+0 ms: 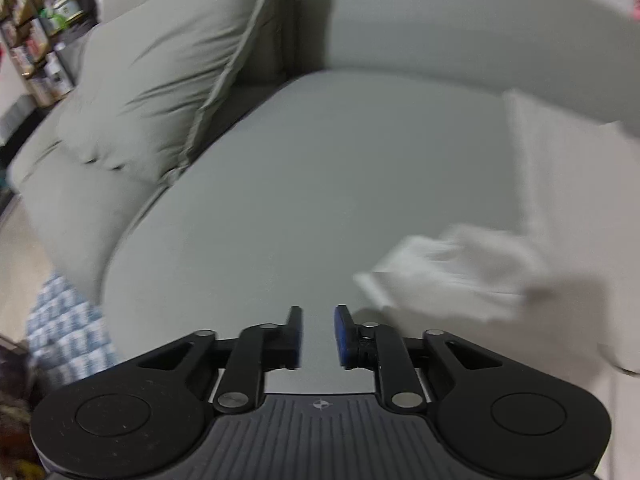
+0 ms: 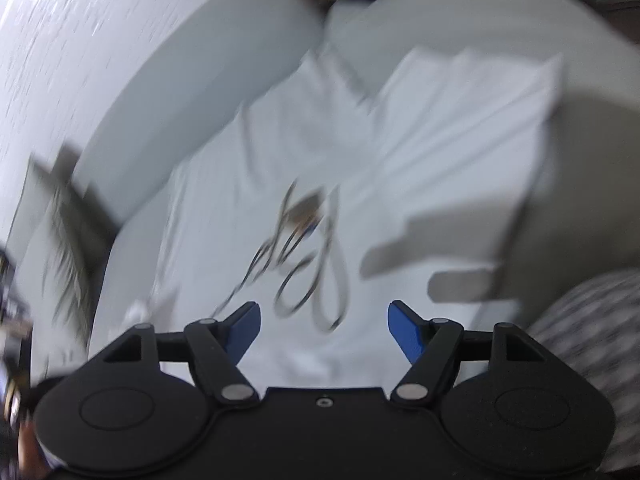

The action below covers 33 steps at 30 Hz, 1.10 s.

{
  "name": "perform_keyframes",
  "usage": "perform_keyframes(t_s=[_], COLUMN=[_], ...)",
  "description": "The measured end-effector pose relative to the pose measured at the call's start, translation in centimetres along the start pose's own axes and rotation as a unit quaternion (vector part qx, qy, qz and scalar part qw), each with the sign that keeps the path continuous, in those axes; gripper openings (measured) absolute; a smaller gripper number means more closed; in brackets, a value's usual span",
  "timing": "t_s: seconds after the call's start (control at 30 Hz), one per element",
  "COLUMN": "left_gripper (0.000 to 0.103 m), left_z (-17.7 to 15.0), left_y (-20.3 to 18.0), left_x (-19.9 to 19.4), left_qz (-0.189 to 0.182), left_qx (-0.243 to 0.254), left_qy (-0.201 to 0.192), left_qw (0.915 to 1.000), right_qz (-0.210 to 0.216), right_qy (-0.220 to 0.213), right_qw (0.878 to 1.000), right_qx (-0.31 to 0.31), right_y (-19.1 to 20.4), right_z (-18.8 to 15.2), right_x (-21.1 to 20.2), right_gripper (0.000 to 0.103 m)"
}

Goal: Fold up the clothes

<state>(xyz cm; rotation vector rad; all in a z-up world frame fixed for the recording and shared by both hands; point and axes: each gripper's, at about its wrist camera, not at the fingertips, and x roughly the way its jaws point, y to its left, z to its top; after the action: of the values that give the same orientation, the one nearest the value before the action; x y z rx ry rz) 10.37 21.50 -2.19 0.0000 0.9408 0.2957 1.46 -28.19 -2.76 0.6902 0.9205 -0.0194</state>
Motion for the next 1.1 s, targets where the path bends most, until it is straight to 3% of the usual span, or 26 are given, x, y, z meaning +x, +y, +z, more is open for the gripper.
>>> perform_keyframes(t_s=[0.07, 0.1, 0.13, 0.17, 0.23, 0.37, 0.43, 0.47, 0.5, 0.53, 0.57, 0.7, 0.8, 0.9, 1.0, 1.1], left_gripper=[0.025, 0.025, 0.025, 0.026, 0.026, 0.026, 0.027, 0.029, 0.031, 0.031, 0.031, 0.027, 0.025, 0.025, 0.026, 0.037], left_z=[-0.8, -1.2, -1.7, -2.1, -2.9, -4.7, -6.0, -6.6, -7.1, -7.2, -7.1, -6.0, -4.5, -1.5, 1.5, 4.0], left_y=[-2.0, -3.2, -4.6, -5.7, -8.7, -13.8, -14.9, -14.8, -14.5, -14.0, -13.5, -11.0, -8.9, -7.1, -6.7, -7.6], left_x=[-1.8, -2.7, -3.2, -3.3, -3.4, -1.7, -0.3, 0.2, 0.6, 0.5, 0.3, -1.6, -4.1, -8.0, -11.1, -11.8], left_qz=[-0.060, -0.092, -0.124, -0.154, -0.194, -0.198, -0.169, -0.152, -0.135, -0.124, -0.115, -0.104, -0.117, -0.173, -0.196, -0.216], left_qx=[0.005, 0.007, 0.010, 0.016, 0.033, 0.088, 0.116, 0.120, 0.122, 0.121, 0.119, 0.106, 0.091, 0.060, 0.052, 0.054], left_qy=[-0.017, -0.023, -0.023, -0.019, -0.017, -0.018, -0.005, -0.001, 0.002, 0.006, 0.012, 0.010, -0.016, -0.062, -0.120, -0.155], left_qw=[0.9981, 0.9955, 0.9919, 0.9878, 0.9804, 0.9761, 0.9789, 0.9811, 0.9834, 0.9849, 0.9861, 0.9889, 0.9888, 0.9810, 0.9719, 0.9626], right_qz=[-0.011, -0.014, -0.016, -0.018, -0.021, -0.045, -0.081, -0.129, -0.183, -0.197, -0.201, -0.180, -0.118, -0.059, -0.004, 0.020], right_qy=[-0.021, -0.029, -0.026, -0.020, -0.008, 0.009, 0.020, 0.019, 0.008, 0.005, 0.004, -0.002, -0.017, -0.049, -0.087, -0.116], right_qw=[1.000, 0.999, 0.999, 1.000, 1.000, 0.995, 0.990, 0.983, 0.974, 0.974, 0.975, 0.979, 0.989, 0.991, 0.986, 0.979], right_qx=[0.017, 0.023, 0.018, 0.011, -0.011, -0.088, -0.117, -0.129, -0.130, -0.116, -0.098, -0.091, -0.084, -0.110, -0.141, -0.167], right_y=[-0.9, -1.2, -1.1, -0.9, -0.2, 2.4, 2.9, 2.9, 2.5, 1.7, 0.7, 1.0, 2.6, 5.8, 9.0, 11.1], right_z=[0.6, 0.8, 0.7, 0.5, -0.1, -1.3, -1.8, -2.2, -2.4, -2.3, -2.1, -1.4, 0.0, 2.0, 4.2, 6.8], right_x=[-0.5, -0.5, -0.1, 0.3, 1.6, 4.7, 6.2, 6.5, 6.5, 6.3, 6.0, 3.5, 0.5, -3.4, -6.7, -7.3], right_gripper=[0.066, 0.053, 0.031, 0.023, 0.019, 0.019, 0.018, 0.018, 0.014, 0.000, 0.000, 0.006, 0.006, 0.009, 0.017, 0.025])
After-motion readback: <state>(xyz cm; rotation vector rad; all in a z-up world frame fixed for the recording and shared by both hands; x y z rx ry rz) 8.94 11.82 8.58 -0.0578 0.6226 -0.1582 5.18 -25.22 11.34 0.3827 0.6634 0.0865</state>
